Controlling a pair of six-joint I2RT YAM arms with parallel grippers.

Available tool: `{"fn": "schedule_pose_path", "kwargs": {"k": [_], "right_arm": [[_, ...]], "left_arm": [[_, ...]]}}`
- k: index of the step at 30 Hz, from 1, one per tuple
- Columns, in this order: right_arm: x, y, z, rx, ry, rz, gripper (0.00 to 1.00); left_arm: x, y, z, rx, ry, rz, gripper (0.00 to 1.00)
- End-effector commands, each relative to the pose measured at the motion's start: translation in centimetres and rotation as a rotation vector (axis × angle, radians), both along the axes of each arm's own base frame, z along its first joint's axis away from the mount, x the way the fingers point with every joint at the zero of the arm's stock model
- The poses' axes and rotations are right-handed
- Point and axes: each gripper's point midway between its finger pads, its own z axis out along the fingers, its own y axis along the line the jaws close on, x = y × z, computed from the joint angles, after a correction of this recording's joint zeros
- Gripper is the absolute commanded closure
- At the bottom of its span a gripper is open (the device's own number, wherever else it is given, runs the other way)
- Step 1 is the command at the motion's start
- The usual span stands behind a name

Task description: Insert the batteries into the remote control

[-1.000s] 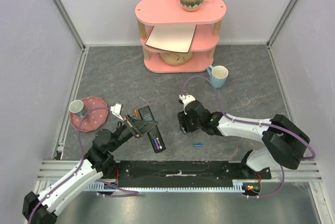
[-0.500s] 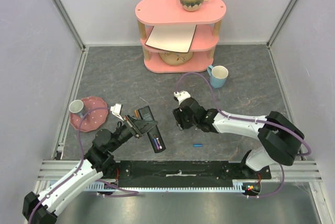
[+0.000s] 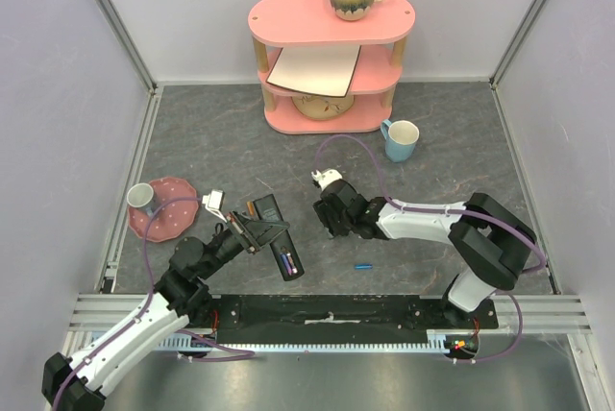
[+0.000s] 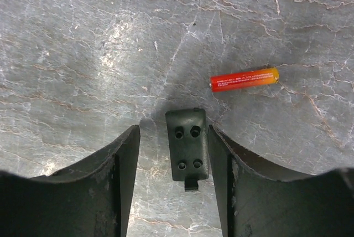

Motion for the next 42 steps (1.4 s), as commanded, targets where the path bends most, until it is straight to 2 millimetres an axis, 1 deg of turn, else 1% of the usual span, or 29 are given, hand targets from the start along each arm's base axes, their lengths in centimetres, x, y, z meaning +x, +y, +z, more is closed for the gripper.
{"fn": "schedule_pose_path", "kwargs": {"k": [1,4,10,12,16,18,20,23,28,42], "right_arm": [[1.3,1.1,1.0,0.015,-0.052,0.001,0.42],[1.1,0.9,0.6,0.01,-0.046,0.002,0.44],[1.1,0.8,1.2,0.028,-0.062,-0.003,0.43],[1.2,0.8,1.6,0.029,-0.07,-0.008,0.42],[1.3,1.3,3.4,0.079,-0.095,-0.013,0.4],[1.3,1.6,3.9,0.09,-0.099,-0.006,0.4],[1.1,1.9,3.9,0.09,-0.091,0.005,0.39],[0.8,2.0,3.3,0.082,-0.074,0.015,0.4],[0.3,1.7,1.7,0.06,-0.044,0.019,0.4],[-0.1,0.6,-0.9,-0.006,-0.01,0.004,0.41]], "left_arm": [[0.2,0.3,-2.8,0.021,0.031,0.018,0.98],[0.2,0.3,-2.8,0.023,0.031,0.017,0.98],[0.2,0.3,-2.9,0.023,0.033,0.016,0.98],[0.1,0.2,-2.9,0.022,0.034,0.012,0.98],[0.1,0.2,-3.0,0.02,0.037,0.013,0.98],[0.1,0.3,-3.0,0.019,0.038,0.014,0.98],[0.1,0.2,-3.0,0.019,0.038,0.013,0.98],[0.1,0.2,-3.1,0.019,0.038,0.013,0.98],[0.1,0.2,-3.1,0.018,0.039,0.013,0.98],[0.2,0.3,-3.4,0.022,0.046,0.016,0.98]]}}
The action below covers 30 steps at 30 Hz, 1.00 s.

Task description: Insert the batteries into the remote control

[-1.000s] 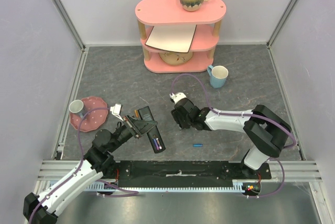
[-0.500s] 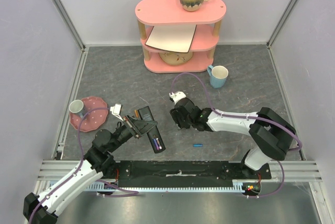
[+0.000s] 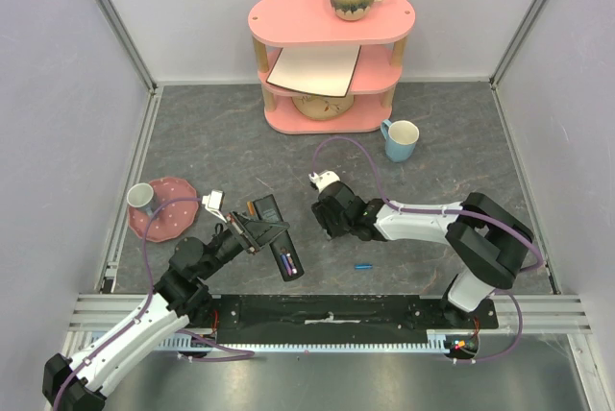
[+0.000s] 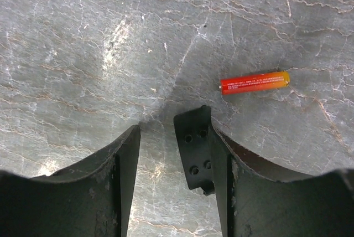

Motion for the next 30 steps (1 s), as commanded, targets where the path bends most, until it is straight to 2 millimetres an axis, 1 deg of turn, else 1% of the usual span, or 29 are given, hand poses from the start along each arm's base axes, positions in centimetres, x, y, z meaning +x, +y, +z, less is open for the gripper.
{"fn": "schedule_pose_path", "kwargs": {"k": [1,6,10,14,21,30], "right_arm": [[0.2,0.1,-0.6,-0.001,-0.003,-0.015,0.43],[0.1,-0.2,-1.0,-0.007,0.0,-0.022,0.49],[0.1,-0.4,-1.1,-0.009,0.002,-0.033,0.57],[0.2,-0.7,-1.1,-0.01,0.0,-0.049,0.61],[0.4,-1.3,-0.4,-0.014,-0.02,-0.074,0.7],[0.6,-1.8,1.0,-0.003,-0.039,-0.093,0.93]], "left_arm": [[0.2,0.2,-3.4,0.02,0.043,0.014,0.98],[0.2,0.2,-3.4,0.022,0.043,0.015,0.98],[0.2,0.2,-3.3,0.021,0.044,0.014,0.98],[0.2,0.1,-3.4,0.022,0.045,0.013,0.98],[0.3,0.1,-3.2,0.024,0.043,0.015,0.98],[0.4,-0.1,-3.0,0.027,0.04,0.009,0.98]]}}
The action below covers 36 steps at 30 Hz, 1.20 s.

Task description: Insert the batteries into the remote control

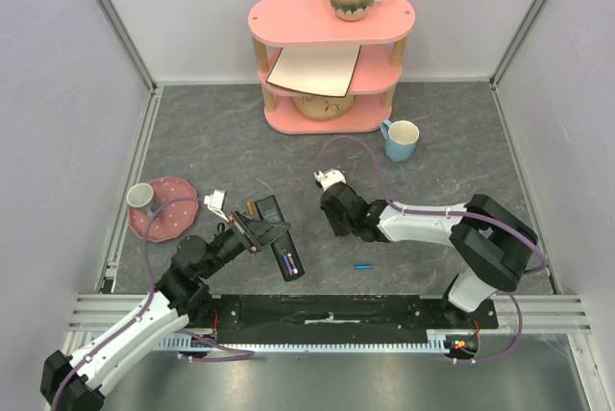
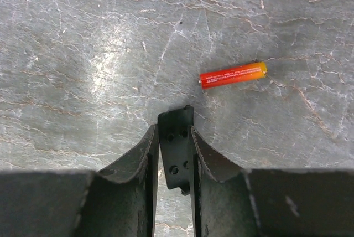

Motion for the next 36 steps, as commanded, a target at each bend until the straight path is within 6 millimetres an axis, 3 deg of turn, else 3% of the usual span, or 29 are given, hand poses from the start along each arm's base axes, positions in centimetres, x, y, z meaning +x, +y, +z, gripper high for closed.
{"fn": "schedule_pose_path", "kwargs": {"k": [1,11,19,21,22,23,24,28,32,36], "right_arm": [[0.1,-1.0,0.9,0.0,-0.015,-0.037,0.97],[0.2,-1.3,2.4,0.055,-0.023,-0.058,1.0],[0.6,-3.2,2.1,0.104,0.008,-0.119,1.0],[0.6,-2.3,3.3,0.226,0.024,-0.099,1.0],[0.5,-3.1,3.3,0.277,0.045,-0.13,1.0],[0.3,-1.6,4.4,0.388,0.064,-0.075,1.0],[0.7,-1.9,4.6,0.438,0.079,-0.085,1.0],[-0.7,0.2,5.5,0.652,0.187,0.021,1.0],[-1.2,0.5,4.6,0.707,0.274,0.041,1.0],[-0.5,-1.0,2.8,0.672,0.278,-0.012,1.0]], "left_arm": [[0.2,0.1,-2.3,0.008,0.017,0.008,0.98],[0.3,0.0,-2.1,0.011,0.013,0.01,0.98],[0.2,-0.1,-2.1,0.015,0.014,0.004,0.98],[0.2,0.0,-2.2,0.014,0.015,0.003,0.98],[0.2,0.0,-2.1,0.013,0.014,0.005,0.98],[0.2,0.0,-2.1,0.011,0.014,0.005,0.98],[0.2,0.0,-2.2,0.011,0.017,0.005,0.98],[0.2,0.0,-2.4,0.01,0.022,0.007,0.98],[0.2,0.1,-2.3,0.004,0.018,0.009,0.98],[0.1,0.1,-2.3,0.004,0.018,0.009,0.98]]}}
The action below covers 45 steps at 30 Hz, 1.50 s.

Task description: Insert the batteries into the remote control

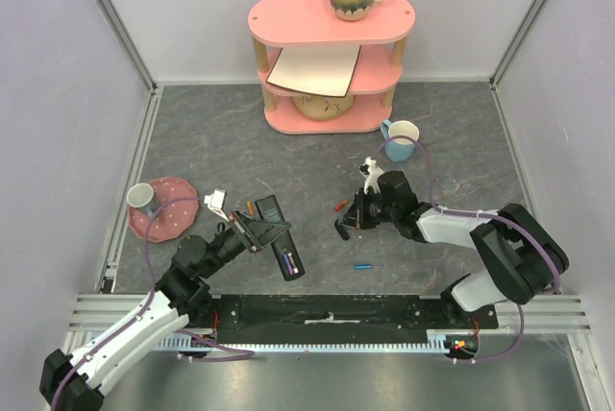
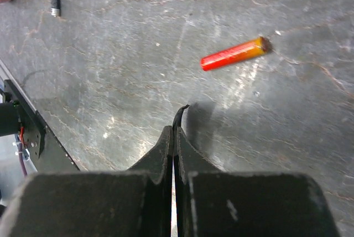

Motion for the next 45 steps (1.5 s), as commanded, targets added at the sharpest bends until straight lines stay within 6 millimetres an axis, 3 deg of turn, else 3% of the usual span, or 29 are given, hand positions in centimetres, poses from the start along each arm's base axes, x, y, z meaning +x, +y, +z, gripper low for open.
{"fn": "schedule_pose_path", "kwargs": {"k": [1,5,10,14,20,24,29,45], "right_arm": [[0.1,-0.3,-0.2,0.032,0.014,0.013,1.0],[0.5,-2.0,-1.8,-0.08,0.008,-0.018,0.98],[0.7,-2.9,-2.1,-0.13,0.002,-0.048,0.69],[1.4,-3.1,-0.8,-0.133,-0.037,-0.07,0.56],[2.1,-3.1,2.1,-0.204,-0.141,-0.05,0.5],[0.5,-2.9,1.8,-0.365,-0.167,0.047,0.39],[-0.8,-2.1,1.0,-0.485,-0.214,0.116,0.36],[-0.9,-0.9,-1.6,-0.63,-0.214,0.182,0.35]], "left_arm": [[0.0,0.3,-2.3,0.003,0.017,0.011,0.98],[0.1,0.4,-2.5,0.005,0.021,0.02,0.98],[0.1,0.3,-2.6,0.008,0.024,0.017,0.98],[0.1,0.2,-2.5,0.008,0.023,0.01,0.98],[0.1,0.2,-2.5,0.007,0.022,0.011,0.98],[0.1,0.2,-2.6,0.008,0.025,0.013,0.98],[0.1,0.3,-2.6,0.006,0.023,0.013,0.98],[0.0,0.4,-2.3,0.006,0.017,0.014,0.98]]}}
